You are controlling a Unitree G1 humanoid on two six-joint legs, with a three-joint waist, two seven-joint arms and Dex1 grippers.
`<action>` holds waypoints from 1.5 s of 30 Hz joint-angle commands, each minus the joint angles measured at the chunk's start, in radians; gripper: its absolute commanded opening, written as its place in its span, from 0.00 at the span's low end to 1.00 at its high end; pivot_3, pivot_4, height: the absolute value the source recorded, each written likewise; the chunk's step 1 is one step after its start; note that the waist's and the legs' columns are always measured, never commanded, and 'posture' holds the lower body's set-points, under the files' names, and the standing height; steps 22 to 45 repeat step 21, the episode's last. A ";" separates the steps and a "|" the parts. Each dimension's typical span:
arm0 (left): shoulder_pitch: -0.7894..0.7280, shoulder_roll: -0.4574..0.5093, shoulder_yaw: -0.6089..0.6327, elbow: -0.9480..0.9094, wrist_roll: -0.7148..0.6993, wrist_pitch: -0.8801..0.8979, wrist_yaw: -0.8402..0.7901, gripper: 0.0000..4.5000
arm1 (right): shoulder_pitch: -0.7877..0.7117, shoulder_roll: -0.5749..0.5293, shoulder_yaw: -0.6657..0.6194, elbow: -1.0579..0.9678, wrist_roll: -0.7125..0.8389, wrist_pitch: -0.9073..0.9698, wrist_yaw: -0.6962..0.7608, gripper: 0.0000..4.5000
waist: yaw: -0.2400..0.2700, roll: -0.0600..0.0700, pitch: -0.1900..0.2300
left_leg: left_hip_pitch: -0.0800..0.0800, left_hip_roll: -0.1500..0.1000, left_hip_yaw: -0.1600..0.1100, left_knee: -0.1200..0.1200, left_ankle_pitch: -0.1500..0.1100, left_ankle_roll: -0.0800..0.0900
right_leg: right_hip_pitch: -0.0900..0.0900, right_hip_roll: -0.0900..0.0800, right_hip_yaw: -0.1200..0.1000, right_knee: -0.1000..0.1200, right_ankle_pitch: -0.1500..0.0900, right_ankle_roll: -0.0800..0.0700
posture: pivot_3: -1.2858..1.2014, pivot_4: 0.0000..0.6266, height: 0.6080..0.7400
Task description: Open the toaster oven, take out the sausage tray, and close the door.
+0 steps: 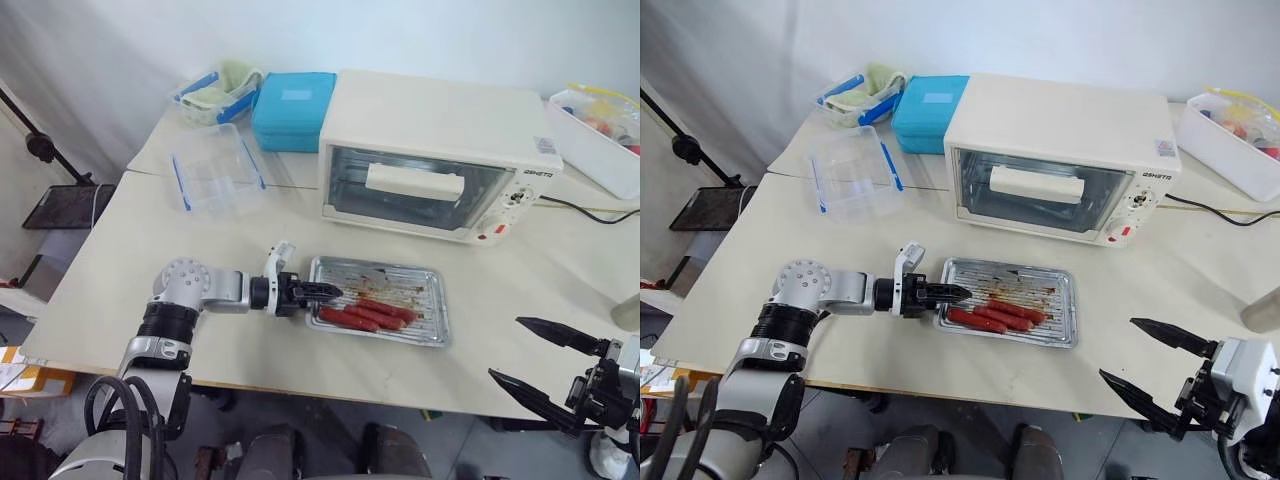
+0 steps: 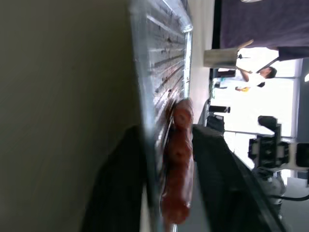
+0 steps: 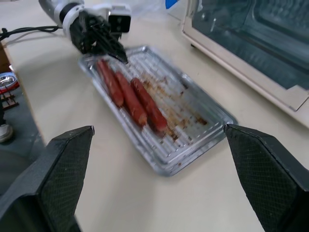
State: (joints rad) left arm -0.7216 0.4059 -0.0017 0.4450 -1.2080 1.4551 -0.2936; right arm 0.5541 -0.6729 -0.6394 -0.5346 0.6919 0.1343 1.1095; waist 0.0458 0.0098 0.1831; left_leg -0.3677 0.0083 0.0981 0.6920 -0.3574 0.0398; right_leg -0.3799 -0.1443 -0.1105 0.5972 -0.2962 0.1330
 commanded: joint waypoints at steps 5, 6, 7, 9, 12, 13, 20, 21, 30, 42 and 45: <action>0.258 0.176 0.087 -0.418 0.153 -0.257 -0.252 0.93 | -0.045 -0.039 0.011 0.032 0.007 0.001 0.034 1.00 | -0.030 0.000 0.000 | 0.000 0.004 0.001 -0.003 0.000 0.000 | 0.000 0.005 -0.001 -0.004 -0.001 -0.001 | 0.52 0.24 1.00; 0.327 0.217 0.085 -0.494 0.224 -0.385 -0.331 0.99 | -0.058 -0.046 0.017 0.042 0.007 0.002 0.040 1.00 | -0.030 0.000 0.000 | 0.002 0.004 0.003 -0.004 0.000 -0.001 | 0.000 0.006 0.000 -0.004 -0.001 -0.001 | 0.52 0.24 1.00; 0.409 0.276 0.083 -0.556 0.297 -0.510 -0.436 0.99 | -0.073 -0.054 0.023 0.053 0.008 0.004 0.047 1.00 | -0.033 0.000 0.000 | 0.002 0.005 0.003 -0.005 0.001 -0.001 | 0.000 0.006 0.000 -0.004 -0.001 -0.002 | 0.52 0.24 1.00; 0.524 0.352 0.083 -0.618 0.399 -0.691 -0.576 0.99 | -0.094 -0.064 0.033 0.070 0.009 0.005 0.059 1.00 | -0.045 -0.001 0.000 | 0.003 0.006 0.007 -0.006 0.000 -0.003 | -0.003 0.006 0.003 -0.005 -0.002 -0.003 | 0.52 0.24 1.00; 0.640 0.358 0.145 -0.613 0.551 -1.041 -0.680 0.99 | -0.136 -0.084 0.052 0.103 0.012 0.007 0.079 1.00 | -0.036 0.000 0.001 | 0.002 0.005 0.009 -0.008 -0.002 -0.008 | -0.007 0.002 0.004 -0.006 -0.003 -0.005 | 0.52 0.24 1.00; 0.659 0.349 0.171 -0.597 0.603 -1.156 -0.692 0.99 | -0.153 -0.092 0.062 0.116 0.012 0.009 0.089 1.00 | -0.029 0.000 0.001 | 0.000 0.004 0.009 -0.008 -0.002 -0.008 | -0.010 -0.003 0.005 -0.005 -0.002 -0.005 | 0.52 0.24 1.00; 0.619 0.361 0.252 -0.517 0.696 -1.422 -0.761 0.99 | -0.243 -0.126 0.105 0.184 0.003 0.010 0.144 1.00 | -0.020 0.000 0.001 | -0.004 0.005 0.008 -0.009 0.000 -0.001 | -0.012 -0.006 0.004 -0.005 -0.002 -0.005 | 0.52 0.24 1.00; 0.621 0.367 0.260 -0.522 0.685 -1.413 -0.772 0.99 | -0.253 -0.127 0.109 0.195 0.000 0.009 0.147 1.00 | -0.020 0.000 0.001 | -0.004 0.005 0.009 -0.009 0.000 -0.001 | -0.012 -0.005 0.003 -0.004 -0.001 -0.005 | 0.52 0.24 1.00; 0.621 0.367 0.260 -0.522 0.685 -1.413 -0.772 0.99 | -0.253 -0.127 0.109 0.195 0.000 0.009 0.147 1.00 | -0.020 0.000 0.001 | -0.004 0.005 0.009 -0.009 0.000 -0.001 | -0.012 -0.005 0.003 -0.004 -0.001 -0.005 | 0.52 0.24 1.00; 0.621 0.367 0.260 -0.522 0.685 -1.413 -0.772 0.99 | -0.253 -0.127 0.109 0.195 0.000 0.009 0.147 1.00 | -0.020 0.000 0.001 | -0.004 0.005 0.009 -0.009 0.000 -0.001 | -0.012 -0.005 0.003 -0.004 -0.001 -0.005 | 0.52 0.24 1.00; 0.621 0.367 0.260 -0.522 0.685 -1.413 -0.772 0.99 | -0.253 -0.127 0.109 0.195 0.000 0.009 0.147 1.00 | -0.020 0.000 0.001 | -0.004 0.005 0.009 -0.009 0.000 -0.001 | -0.012 -0.005 0.003 -0.004 -0.001 -0.005 | 0.52 0.24 1.00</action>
